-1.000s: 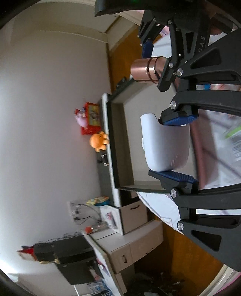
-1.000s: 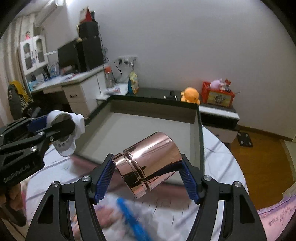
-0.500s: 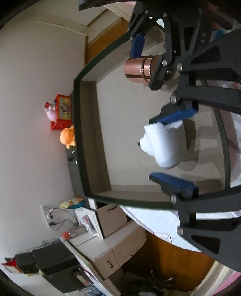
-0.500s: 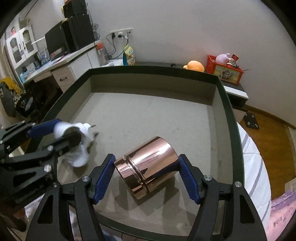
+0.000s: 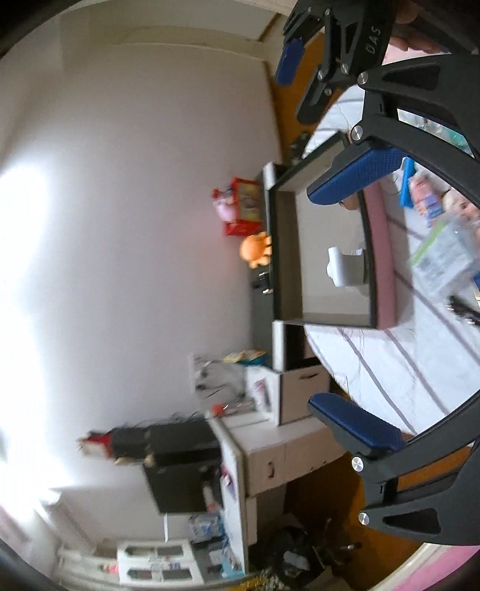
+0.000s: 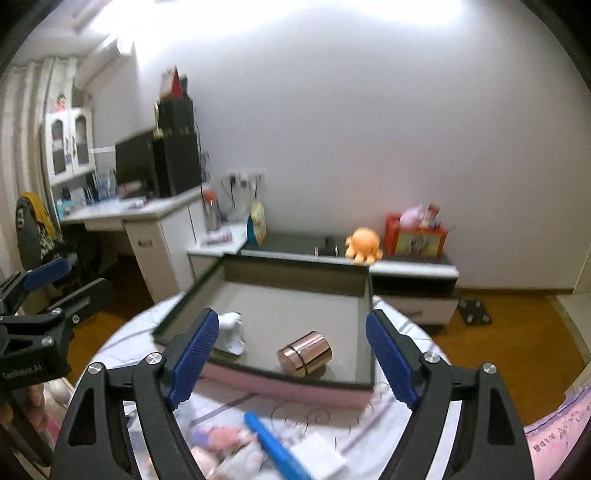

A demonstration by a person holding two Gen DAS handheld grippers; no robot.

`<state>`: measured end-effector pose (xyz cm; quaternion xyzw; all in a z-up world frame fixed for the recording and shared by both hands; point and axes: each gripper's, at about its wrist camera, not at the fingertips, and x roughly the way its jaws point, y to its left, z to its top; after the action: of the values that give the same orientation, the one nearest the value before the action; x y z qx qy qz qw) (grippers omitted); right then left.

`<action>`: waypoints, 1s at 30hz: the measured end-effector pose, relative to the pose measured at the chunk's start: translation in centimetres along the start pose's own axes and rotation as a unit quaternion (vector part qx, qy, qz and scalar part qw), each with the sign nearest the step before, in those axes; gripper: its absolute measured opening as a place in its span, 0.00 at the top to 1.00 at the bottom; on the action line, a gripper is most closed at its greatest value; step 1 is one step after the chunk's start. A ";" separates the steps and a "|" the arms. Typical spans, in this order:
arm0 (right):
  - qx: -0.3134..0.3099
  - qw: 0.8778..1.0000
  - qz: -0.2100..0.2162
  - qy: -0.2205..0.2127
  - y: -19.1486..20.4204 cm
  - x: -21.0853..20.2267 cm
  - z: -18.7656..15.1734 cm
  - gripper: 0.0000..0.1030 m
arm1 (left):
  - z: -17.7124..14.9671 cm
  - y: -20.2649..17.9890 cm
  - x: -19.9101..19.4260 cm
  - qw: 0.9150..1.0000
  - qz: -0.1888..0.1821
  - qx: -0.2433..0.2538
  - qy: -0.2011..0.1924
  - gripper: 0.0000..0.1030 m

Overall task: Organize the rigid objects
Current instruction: 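Withdraw both tools from the box back toward the items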

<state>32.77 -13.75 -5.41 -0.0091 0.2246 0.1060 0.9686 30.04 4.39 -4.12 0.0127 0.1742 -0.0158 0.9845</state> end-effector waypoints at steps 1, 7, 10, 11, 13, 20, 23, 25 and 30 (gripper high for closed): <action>-0.001 1.000 -0.002 -0.013 0.3 -1.4 -0.2 0.19 | -0.5 -0.1 -1.7 1.000 0.010 0.000 -0.016 0.00; -0.039 0.992 -0.040 -0.112 3.2 -10.8 -3.7 0.19 | -3.5 -0.9 -10.4 0.997 0.019 0.005 -0.080 0.00; -0.050 0.987 -0.057 -0.141 4.5 -14.0 -5.6 0.18 | -4.4 -1.7 -12.6 0.996 0.023 0.009 -0.084 0.00; -0.050 0.986 -0.065 -0.142 4.9 -14.7 -6.2 0.18 | -4.7 -1.9 -13.5 0.996 0.019 0.009 -0.086 0.00; -0.050 0.987 -0.059 -0.140 5.4 -15.8 -7.0 0.18 | -5.1 -2.2 -14.4 0.996 0.009 0.008 -0.087 0.00; -0.020 0.991 -0.049 -0.127 4.8 -17.2 -7.7 0.18 | -6.2 -3.7 -16.0 0.995 0.024 0.037 -0.086 0.00; -0.019 0.990 -0.052 -0.128 4.5 -17.7 -7.9 0.18 | -6.5 -4.1 -16.0 0.996 0.016 0.040 -0.080 0.00; -0.016 0.990 -0.054 -0.128 4.3 -18.1 -8.2 0.18 | -6.7 -4.3 -16.1 0.996 0.013 0.039 -0.079 0.00; -0.008 0.991 -0.055 -0.121 3.5 -18.0 -8.9 0.18 | -7.4 -4.6 -15.1 0.997 0.004 0.040 -0.062 0.00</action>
<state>12.40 -14.58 -5.46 -0.0161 0.1044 0.0550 0.9929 13.13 0.47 -5.99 0.0514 0.1117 -0.0200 0.9922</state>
